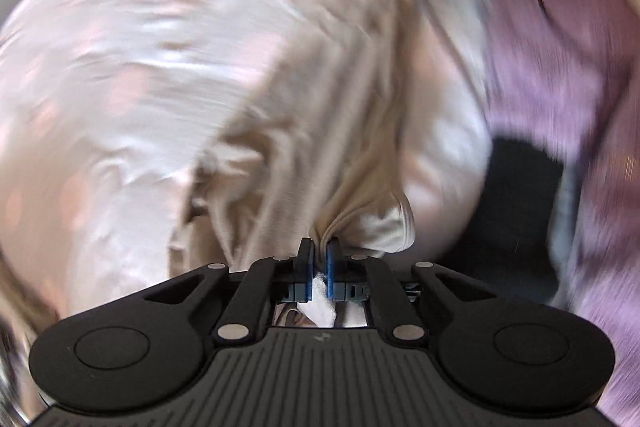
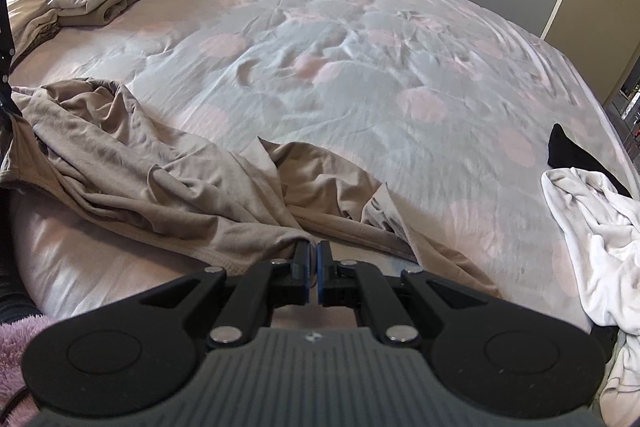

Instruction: Fold clothes

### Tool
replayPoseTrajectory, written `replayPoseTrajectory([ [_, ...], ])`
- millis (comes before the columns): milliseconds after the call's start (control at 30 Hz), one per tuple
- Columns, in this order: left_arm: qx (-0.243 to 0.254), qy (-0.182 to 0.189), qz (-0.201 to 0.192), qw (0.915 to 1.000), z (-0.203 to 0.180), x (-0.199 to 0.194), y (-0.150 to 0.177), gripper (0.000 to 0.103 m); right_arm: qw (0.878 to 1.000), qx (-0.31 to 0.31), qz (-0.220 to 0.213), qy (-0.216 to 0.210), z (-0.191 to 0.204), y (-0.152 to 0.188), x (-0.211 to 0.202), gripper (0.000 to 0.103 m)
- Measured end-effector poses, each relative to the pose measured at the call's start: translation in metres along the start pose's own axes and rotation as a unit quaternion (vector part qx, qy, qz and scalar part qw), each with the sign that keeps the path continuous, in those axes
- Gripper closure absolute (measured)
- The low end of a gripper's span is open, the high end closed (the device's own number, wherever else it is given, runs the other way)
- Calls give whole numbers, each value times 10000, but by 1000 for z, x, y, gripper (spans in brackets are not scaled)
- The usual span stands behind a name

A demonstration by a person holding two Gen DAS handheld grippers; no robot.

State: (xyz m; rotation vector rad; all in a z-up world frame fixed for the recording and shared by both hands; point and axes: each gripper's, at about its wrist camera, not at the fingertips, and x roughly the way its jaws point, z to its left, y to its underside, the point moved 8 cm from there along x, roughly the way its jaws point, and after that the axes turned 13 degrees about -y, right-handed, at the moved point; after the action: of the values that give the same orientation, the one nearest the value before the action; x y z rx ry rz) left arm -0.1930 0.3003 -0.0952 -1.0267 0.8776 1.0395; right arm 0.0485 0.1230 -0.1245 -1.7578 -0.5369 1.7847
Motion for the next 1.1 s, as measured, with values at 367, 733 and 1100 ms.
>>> replayPoseTrajectory([
  [367,-2755,-1138,-2074,9317,108,-168,6,100,9732,-680,-2027,844,35,-121,-116,100],
  [733,-3260,-2315,-3956,8268,123,-368,4,101,8910,-923,-3990,1961,82,-224,-299,100],
  [1100,-3138,-2980,-4847,7601,75,-453,0,101,8189,-1181,-5141,2264,137,-200,-422,100],
])
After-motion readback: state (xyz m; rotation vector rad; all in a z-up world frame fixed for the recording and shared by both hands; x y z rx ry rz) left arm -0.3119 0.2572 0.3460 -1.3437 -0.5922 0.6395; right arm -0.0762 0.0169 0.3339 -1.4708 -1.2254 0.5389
